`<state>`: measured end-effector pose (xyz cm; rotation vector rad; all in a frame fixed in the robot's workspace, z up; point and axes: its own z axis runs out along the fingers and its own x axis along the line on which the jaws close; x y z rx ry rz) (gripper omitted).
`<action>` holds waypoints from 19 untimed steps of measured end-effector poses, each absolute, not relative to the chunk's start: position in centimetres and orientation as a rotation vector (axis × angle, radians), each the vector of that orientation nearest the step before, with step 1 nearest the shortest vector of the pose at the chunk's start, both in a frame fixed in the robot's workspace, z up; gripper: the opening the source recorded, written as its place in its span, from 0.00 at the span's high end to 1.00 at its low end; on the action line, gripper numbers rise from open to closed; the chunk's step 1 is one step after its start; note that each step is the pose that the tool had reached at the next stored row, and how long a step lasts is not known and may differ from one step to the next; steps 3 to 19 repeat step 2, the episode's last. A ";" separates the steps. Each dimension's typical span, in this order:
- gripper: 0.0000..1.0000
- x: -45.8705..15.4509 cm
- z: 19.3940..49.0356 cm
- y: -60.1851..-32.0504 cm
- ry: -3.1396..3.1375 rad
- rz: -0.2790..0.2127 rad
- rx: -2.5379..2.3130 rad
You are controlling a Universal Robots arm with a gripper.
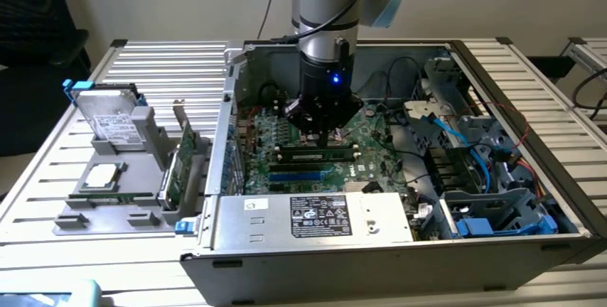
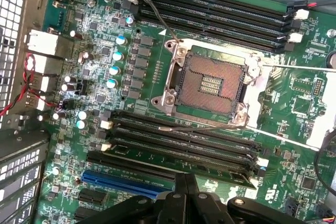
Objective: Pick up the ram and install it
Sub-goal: 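Press down the ram until it locks into place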
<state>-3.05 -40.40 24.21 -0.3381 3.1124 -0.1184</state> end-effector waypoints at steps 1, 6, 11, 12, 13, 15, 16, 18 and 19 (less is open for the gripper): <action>0.89 -3.0 24.2 -40.4 3.112 -0.118 -0.338; 0.89 -3.0 24.2 -40.4 3.112 -0.118 -0.338; 0.89 -3.0 24.2 -40.4 3.112 -0.118 -0.338; 0.89 -3.0 24.2 -40.4 3.112 -0.118 -0.338; 0.89 -3.0 24.2 -40.4 3.112 -0.118 -0.338; 0.89 -3.0 24.2 -40.4 3.112 -0.118 -0.338; 0.89 -3.0 24.2 -40.4 3.112 -0.118 -0.338; 0.89 -3.0 24.2 -40.4 3.112 -0.118 -0.338; 0.89 -3.0 24.2 -40.4 3.112 -0.118 -0.338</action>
